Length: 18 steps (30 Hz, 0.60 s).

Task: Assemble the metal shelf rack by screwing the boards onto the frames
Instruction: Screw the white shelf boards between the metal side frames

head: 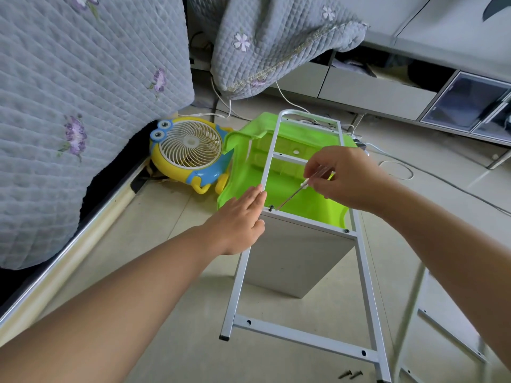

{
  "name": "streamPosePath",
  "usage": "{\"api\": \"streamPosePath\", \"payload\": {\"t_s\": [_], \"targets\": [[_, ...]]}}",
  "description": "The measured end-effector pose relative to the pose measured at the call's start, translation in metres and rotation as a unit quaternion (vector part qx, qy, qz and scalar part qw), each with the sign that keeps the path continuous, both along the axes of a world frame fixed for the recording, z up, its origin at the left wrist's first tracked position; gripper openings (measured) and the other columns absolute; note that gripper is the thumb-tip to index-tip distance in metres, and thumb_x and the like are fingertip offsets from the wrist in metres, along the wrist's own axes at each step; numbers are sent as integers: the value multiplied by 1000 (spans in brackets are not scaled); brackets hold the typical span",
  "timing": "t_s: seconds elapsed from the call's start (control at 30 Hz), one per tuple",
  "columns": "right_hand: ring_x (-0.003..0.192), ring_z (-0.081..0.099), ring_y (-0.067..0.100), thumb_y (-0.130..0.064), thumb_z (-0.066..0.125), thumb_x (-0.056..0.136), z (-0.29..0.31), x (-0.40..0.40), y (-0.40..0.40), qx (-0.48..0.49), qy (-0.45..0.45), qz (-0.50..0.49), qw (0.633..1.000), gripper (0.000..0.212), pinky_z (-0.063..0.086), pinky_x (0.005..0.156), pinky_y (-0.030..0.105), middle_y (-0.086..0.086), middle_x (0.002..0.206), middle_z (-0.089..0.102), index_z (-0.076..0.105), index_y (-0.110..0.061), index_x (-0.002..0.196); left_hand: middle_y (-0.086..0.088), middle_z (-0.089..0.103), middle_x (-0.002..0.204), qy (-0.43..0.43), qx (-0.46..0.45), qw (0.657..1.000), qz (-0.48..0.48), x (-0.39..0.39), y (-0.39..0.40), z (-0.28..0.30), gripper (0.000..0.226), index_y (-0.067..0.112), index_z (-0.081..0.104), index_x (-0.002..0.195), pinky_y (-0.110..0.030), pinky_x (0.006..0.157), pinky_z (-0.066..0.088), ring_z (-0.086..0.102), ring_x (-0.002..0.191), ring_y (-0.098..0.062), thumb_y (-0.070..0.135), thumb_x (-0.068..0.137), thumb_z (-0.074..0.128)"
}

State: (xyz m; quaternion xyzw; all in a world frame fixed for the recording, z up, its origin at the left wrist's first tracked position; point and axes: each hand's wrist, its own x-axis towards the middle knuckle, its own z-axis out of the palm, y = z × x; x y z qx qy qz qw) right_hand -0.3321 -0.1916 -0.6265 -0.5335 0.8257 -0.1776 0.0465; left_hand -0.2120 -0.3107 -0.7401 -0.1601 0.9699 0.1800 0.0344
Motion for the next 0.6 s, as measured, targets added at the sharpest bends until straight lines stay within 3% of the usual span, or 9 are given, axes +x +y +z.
{"api": "streamPosePath", "payload": {"t_s": [0.13,0.3,0.37,0.5,0.6], "targets": [[60,46,-7,0,57,84,-3,0,0,-14,2,13,1000,14,37,58,3,1,84,57,67,-3,93,-7,-14,156,1,-10,1000,-2,-1,0,0,58,4,-5,147,-27,116,3,-9,144,-14,19,101,26],[61,48,6,-3,58,84,1,1,-1,-23,11,15,1000,13,42,70,19,2,86,57,66,-3,95,-7,-14,156,-8,-24,1000,-5,0,-1,-1,57,4,-5,147,-27,116,2,-9,144,-14,27,99,17],[63,48,9,-4,58,85,0,0,-1,-17,15,16,1000,13,43,68,19,2,87,58,66,-4,95,-7,-14,156,-11,-30,999,-5,-1,-1,-1,61,4,-5,147,-26,115,2,-9,144,-14,31,94,10],[56,44,-6,-4,57,85,-5,-1,-2,-12,14,23,1000,13,38,58,3,-1,85,55,66,-3,95,-7,-13,156,-9,-28,1000,-6,-1,-1,0,58,4,-4,147,-27,115,3,-8,144,-14,28,98,16],[57,43,-8,-5,58,86,-6,-1,-3,-17,16,27,999,14,37,56,7,-1,85,55,66,-3,96,-7,-13,156,-5,-29,1000,-4,-1,0,-1,57,5,-4,147,-27,115,4,-8,144,-14,28,99,15]]}}
